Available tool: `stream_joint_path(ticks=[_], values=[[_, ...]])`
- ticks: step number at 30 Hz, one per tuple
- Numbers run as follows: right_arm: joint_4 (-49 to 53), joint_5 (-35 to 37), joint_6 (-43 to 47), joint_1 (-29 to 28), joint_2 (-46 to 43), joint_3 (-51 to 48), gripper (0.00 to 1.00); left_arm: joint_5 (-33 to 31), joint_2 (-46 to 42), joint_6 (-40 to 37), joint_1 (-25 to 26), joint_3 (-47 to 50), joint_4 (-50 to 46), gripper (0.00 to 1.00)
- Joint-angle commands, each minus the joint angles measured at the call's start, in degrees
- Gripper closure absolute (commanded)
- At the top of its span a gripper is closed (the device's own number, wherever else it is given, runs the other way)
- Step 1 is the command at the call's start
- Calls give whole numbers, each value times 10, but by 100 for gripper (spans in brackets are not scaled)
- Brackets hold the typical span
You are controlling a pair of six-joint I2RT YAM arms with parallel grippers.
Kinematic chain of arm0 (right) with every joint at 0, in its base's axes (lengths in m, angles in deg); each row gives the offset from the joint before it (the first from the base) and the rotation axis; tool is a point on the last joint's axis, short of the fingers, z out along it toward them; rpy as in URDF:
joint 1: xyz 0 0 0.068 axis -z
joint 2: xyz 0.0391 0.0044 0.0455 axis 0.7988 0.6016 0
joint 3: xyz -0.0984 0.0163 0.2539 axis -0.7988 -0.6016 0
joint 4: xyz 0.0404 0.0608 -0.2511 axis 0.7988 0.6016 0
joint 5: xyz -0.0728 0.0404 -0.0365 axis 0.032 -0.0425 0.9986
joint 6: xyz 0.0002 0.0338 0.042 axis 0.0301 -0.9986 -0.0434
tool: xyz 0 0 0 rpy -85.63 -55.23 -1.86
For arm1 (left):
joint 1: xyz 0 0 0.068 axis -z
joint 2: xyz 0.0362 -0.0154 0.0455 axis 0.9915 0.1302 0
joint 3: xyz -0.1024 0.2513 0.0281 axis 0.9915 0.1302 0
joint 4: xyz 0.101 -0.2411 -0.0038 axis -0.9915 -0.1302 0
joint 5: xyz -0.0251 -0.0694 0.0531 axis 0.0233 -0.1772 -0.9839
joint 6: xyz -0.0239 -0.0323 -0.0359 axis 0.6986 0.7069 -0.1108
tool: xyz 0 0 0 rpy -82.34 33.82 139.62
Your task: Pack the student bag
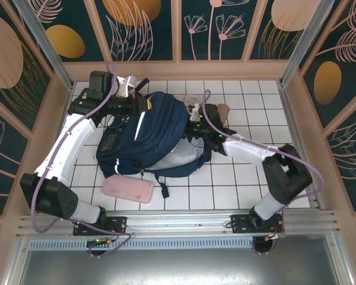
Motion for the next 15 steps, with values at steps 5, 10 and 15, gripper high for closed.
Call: stream_joint_path(ticks=[5,10,15], values=[[-18,10,-28,-32,175,163,100,60,-50,19,-6,-15,122,100],[6,-2,-6,-54,257,244,76,58,-53,32,-10,-8,130,100],[46,50,58,-55,221,231,44,51,-55,40,-13,-1,133,100]])
